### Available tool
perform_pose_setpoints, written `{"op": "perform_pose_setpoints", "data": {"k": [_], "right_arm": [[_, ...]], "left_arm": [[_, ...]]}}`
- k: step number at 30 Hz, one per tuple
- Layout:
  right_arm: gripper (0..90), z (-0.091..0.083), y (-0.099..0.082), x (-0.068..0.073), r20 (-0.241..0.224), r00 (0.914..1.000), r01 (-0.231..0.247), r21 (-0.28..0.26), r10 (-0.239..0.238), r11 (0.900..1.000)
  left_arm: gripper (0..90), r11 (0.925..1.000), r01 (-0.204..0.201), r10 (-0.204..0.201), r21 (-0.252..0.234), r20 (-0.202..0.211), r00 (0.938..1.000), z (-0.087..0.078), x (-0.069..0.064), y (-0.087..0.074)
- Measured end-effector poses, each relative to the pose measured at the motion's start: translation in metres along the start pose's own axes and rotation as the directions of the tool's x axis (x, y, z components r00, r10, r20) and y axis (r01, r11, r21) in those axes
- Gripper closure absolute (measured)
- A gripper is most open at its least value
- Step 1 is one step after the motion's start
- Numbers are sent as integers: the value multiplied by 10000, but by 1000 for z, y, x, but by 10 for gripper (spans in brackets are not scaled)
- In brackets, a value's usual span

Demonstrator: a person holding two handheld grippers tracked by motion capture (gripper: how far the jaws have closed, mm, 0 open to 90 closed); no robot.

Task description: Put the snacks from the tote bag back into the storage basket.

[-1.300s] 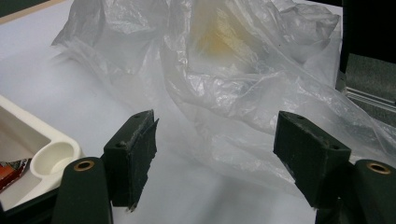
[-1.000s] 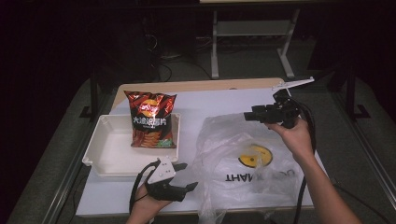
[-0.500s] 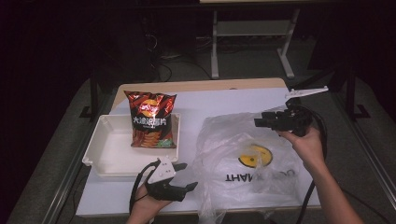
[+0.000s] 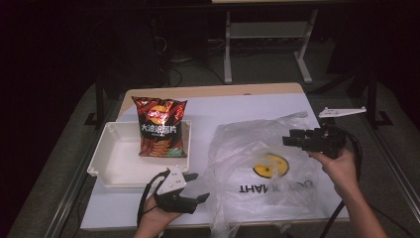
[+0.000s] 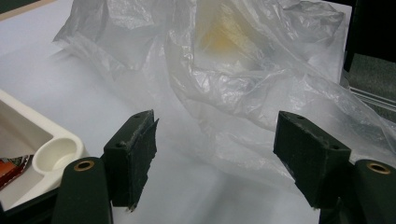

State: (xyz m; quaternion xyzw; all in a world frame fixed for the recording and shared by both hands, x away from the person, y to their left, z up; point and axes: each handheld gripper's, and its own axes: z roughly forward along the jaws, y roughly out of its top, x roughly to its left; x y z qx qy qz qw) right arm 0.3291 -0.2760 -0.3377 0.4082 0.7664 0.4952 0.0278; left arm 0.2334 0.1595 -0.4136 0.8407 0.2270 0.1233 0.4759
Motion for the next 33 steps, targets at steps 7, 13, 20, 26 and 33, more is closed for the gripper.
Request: {"op": "perform_pose_setpoints", "data": {"k": [7,13,20,26,33], "right_arm": [[435,-10,-15,-3,82,10000,-53,-54,53,10000],[432,-18,-27,-4,111,9999,-18,-77,19,10000],[426,-27,-43,-9,223,9997,-114,-160,117,9998],[424,-31,-53,-14,278,9990,-331,-231,337,9992],[422,-34,-69,-21,269,9977,-612,-282,620,9977]], "left_arm": [[294,10000,10,-10,-4,-22,10000,0,0,0],[294,10000,-7,7,-7,-24,10000,0,1,0],[294,10000,40,-40,32,-19,10000,0,1,0],[294,10000,39,-39,55,-29,10000,0,2,-1],[293,9999,72,-71,110,-44,10000,1,2,-1]]}}
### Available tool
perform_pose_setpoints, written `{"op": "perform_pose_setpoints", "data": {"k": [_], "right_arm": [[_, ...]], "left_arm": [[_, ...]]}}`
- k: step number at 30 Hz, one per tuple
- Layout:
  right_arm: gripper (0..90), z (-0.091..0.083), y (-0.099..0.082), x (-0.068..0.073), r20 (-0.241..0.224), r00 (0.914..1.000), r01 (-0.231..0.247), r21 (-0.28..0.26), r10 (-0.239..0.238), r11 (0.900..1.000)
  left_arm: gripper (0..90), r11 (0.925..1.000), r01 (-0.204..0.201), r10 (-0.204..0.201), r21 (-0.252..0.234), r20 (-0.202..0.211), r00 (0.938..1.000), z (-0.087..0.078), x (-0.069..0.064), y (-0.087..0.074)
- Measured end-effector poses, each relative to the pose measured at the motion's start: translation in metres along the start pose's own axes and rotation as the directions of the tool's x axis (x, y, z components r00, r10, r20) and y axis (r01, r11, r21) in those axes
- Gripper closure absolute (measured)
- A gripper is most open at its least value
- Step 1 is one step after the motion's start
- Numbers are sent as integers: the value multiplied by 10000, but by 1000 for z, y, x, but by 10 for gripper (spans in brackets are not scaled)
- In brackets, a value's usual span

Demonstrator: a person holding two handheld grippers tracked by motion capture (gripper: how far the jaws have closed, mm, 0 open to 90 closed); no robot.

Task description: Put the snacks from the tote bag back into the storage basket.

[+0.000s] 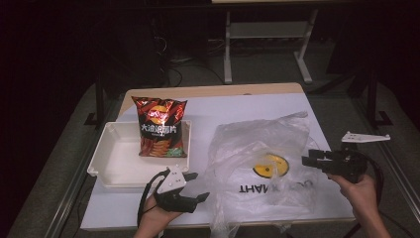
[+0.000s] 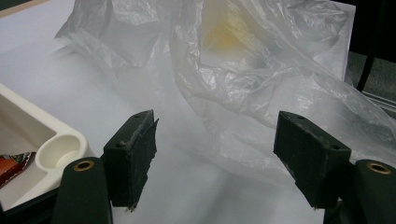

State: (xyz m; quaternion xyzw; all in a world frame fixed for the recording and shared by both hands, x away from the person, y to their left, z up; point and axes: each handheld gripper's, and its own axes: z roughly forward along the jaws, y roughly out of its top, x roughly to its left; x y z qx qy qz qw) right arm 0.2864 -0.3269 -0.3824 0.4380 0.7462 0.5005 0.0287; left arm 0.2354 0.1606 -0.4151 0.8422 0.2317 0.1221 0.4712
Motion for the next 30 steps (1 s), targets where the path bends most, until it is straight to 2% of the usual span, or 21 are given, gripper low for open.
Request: {"op": "perform_pose_setpoints", "data": {"k": [17,30], "right_arm": [[412,-7,-35,-11,-6,9990,-438,3,438,9990],[398,-10,-55,-6,-74,9992,-385,-125,384,9992]], "left_arm": [[291,9999,95,-95,-75,-26,10000,1,1,-1],[290,9999,147,-147,-41,-26,9999,1,1,-1]]}}
